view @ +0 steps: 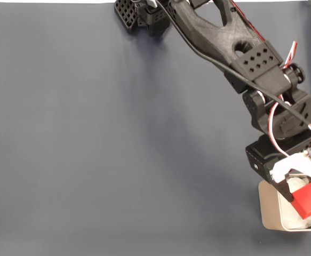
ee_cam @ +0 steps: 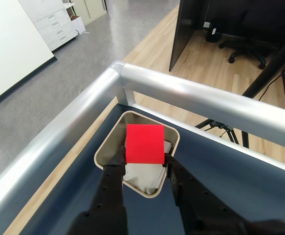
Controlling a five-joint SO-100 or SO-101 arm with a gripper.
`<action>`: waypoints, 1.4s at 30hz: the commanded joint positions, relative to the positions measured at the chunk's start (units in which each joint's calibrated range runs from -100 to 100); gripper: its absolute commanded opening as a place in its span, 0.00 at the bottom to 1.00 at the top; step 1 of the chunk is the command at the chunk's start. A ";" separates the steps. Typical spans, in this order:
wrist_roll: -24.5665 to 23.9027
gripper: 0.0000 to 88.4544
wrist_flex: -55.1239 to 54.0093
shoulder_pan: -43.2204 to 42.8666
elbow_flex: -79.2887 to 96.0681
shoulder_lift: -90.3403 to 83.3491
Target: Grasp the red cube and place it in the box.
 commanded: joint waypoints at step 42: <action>0.44 0.51 -4.79 -0.17 -1.98 -0.62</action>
